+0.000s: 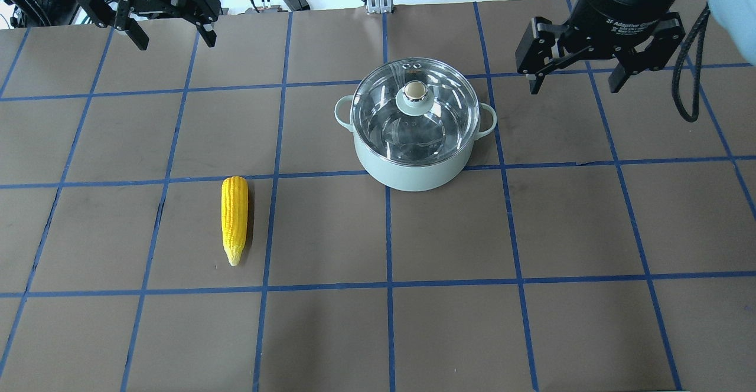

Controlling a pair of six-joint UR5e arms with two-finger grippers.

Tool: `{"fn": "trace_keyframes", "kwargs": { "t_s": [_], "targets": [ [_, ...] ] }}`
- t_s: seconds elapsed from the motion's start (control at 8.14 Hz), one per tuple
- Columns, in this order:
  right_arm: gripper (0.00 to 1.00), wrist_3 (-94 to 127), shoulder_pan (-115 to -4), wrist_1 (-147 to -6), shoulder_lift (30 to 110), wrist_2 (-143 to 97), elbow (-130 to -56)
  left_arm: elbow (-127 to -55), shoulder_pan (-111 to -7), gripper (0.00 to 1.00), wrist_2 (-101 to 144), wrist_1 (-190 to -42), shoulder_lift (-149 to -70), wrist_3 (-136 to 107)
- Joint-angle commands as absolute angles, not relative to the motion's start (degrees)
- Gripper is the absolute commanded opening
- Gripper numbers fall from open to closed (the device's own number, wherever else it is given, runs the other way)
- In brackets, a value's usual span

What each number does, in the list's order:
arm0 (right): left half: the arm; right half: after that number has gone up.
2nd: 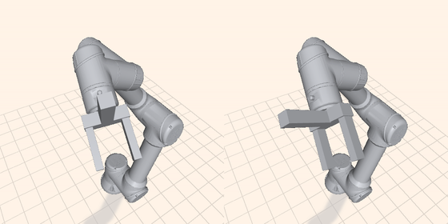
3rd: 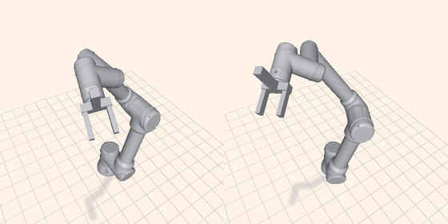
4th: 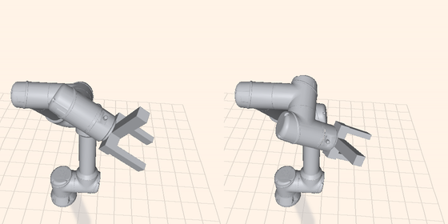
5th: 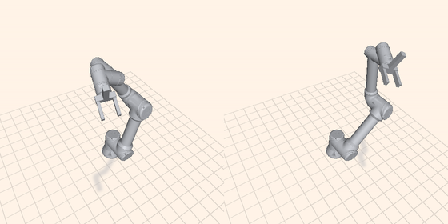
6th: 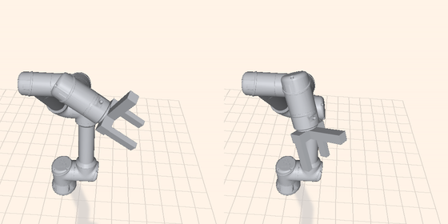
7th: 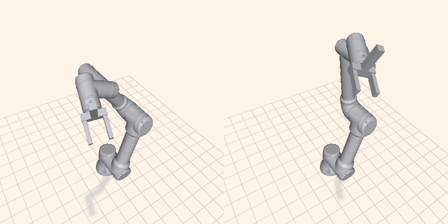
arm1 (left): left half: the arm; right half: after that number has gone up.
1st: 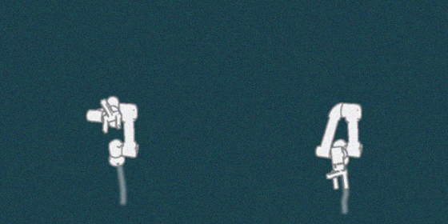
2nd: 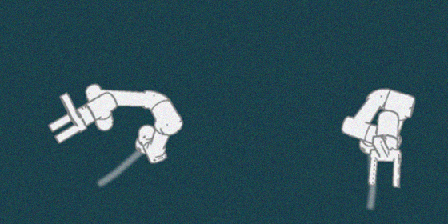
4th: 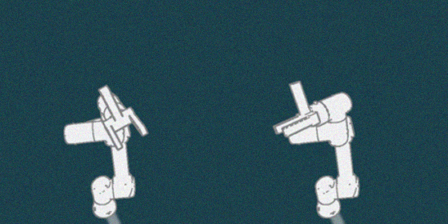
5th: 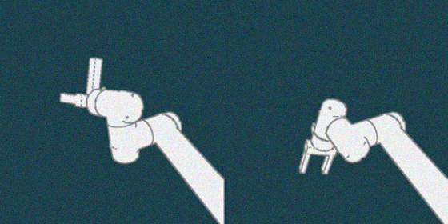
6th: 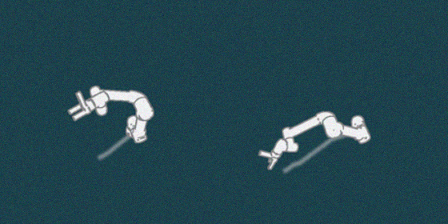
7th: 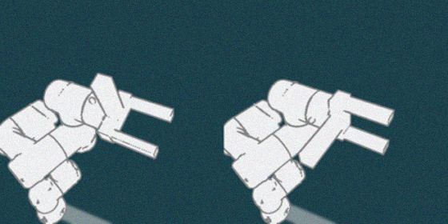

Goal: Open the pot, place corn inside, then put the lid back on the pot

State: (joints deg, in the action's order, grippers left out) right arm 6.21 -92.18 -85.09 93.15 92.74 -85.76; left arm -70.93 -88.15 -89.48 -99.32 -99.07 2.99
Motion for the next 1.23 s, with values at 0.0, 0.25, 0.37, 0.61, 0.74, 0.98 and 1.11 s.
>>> {"fn": "trace_keyframes", "kwargs": {
  "t_s": [0.0,0.25,0.37,0.61,0.74,0.98,1.11],
  "targets": [
    [1.0,5.9,-92.3,-85.5,92.9,94.1,-85.7,-71.2,-88.2,1.0,-89.4,-99.4,-99.1,3.1],
    [1.0,6.3,-92.5,-85.7,91.3,93.5,-84.9,-71.7,-88.3,1.0,-89.8,-99.2,-98.2,3.7],
    [1.0,7.7,-92.9,-85.8,87.3,93.5,-83.2,-72.0,-88.3,1.0,-90.2,-99.4,-97.8,3.8],
    [1.0,13.2,-94.2,-86.0,80.4,93.3,-76.8,-76.9,-87.8,1.0,-90.3,-98.4,-98.2,2.9],
    [1.0,16.7,-97.1,-92.8,76.3,92.2,-76.5,-81.3,-87.2,1.0,-90.4,-94.0,-98.7,2.9],
    [1.0,22.0,-105.0,-103.8,68.5,92.9,-77.0,-91.0,-86.3,1.0,-90.4,-82.0,-98.3,2.6],
    [1.0,22.1,-105.1,-106.5,67.5,92.6,-77.5,-94.3,-84.8,1.0,-90.4,-79.5,-98.7,2.1]
  ]
}}
